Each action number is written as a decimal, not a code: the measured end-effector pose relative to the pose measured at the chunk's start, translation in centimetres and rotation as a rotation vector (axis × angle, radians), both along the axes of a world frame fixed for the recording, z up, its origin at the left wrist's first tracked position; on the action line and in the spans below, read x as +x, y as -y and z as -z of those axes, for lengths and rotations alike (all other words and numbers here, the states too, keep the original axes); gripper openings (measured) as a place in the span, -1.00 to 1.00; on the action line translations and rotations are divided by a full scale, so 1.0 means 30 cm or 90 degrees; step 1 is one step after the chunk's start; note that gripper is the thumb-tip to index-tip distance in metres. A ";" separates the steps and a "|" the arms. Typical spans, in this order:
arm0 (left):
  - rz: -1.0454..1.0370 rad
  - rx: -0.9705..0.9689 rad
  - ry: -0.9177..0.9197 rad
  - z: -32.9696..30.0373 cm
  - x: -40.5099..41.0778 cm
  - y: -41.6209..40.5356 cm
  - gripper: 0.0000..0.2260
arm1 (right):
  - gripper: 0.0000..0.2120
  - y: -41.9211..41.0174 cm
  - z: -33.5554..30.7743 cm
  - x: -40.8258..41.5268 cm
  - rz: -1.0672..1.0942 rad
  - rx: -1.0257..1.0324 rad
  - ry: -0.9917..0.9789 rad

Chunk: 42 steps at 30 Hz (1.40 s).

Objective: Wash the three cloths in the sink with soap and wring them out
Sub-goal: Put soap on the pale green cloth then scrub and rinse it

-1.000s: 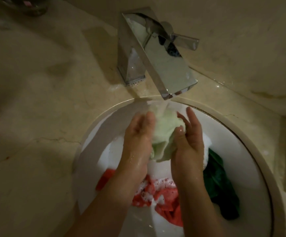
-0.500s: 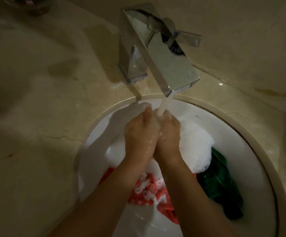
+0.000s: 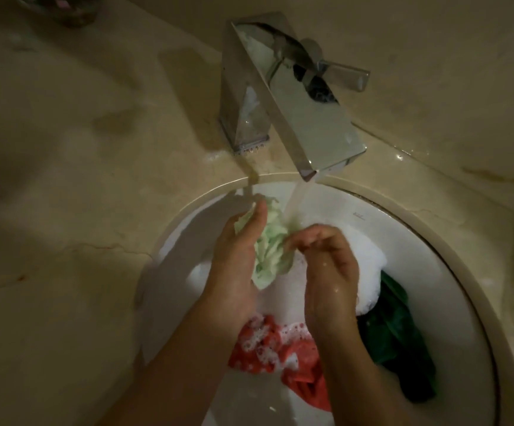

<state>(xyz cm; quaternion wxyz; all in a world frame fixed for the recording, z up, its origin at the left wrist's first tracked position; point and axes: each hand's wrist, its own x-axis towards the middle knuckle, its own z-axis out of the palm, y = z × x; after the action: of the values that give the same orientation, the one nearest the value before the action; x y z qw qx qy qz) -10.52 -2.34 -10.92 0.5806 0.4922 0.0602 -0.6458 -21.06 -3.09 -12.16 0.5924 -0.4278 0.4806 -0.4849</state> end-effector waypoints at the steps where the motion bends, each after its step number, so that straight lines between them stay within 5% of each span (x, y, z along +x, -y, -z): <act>1: -0.003 -0.011 0.024 0.012 -0.013 -0.003 -0.42 | -0.86 0.004 -0.001 0.009 0.051 0.028 0.018; 3: 0.010 -0.033 0.093 0.018 -0.047 -0.026 -0.52 | -0.81 -0.004 -0.012 0.053 0.046 0.062 -0.059; 6: 0.008 -0.061 0.320 0.004 -0.076 -0.036 -0.96 | -0.71 -0.043 -0.025 0.121 0.031 -0.019 -0.166; 9: -0.030 -0.120 0.389 0.009 -0.056 -0.015 -0.86 | -0.68 -0.042 -0.025 0.139 0.067 -0.100 -0.165; 16: 0.027 -0.061 0.538 0.005 -0.033 0.060 -0.66 | -0.81 0.086 -0.042 0.163 0.027 0.014 -0.288; 19: 0.065 0.039 0.496 0.005 -0.022 0.079 -0.66 | -0.79 0.108 -0.043 0.162 0.014 0.096 -0.253; 23: 0.160 0.076 0.222 -0.010 -0.007 0.064 -0.72 | -0.81 0.115 -0.035 0.122 0.178 0.217 -0.162; 26: 0.199 0.029 0.204 -0.007 -0.003 0.016 -0.62 | -0.86 0.089 -0.033 0.086 0.288 0.068 -0.224; 30: 0.111 -0.053 0.001 -0.014 0.011 -0.013 -0.47 | -0.85 -0.020 -0.031 0.080 0.017 -0.154 -0.285; 34: 0.033 -0.036 0.094 0.010 0.008 -0.013 -0.46 | -0.86 -0.019 -0.014 0.054 0.150 -0.108 -0.228; 39: -0.024 -0.052 0.350 -0.013 -0.041 -0.005 -0.75 | -0.74 -0.018 -0.028 0.113 -0.018 0.010 -0.212; 42: -0.020 -0.101 0.364 -0.029 -0.057 -0.018 -0.64 | -0.85 0.006 -0.018 0.112 0.131 0.004 -0.233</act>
<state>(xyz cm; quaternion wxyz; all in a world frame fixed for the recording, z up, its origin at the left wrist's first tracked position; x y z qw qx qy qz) -12.22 -1.79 -10.05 0.6204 0.6064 -0.1487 -0.4746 -17.69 -3.28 -11.63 0.4438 -0.4554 0.6228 -0.4558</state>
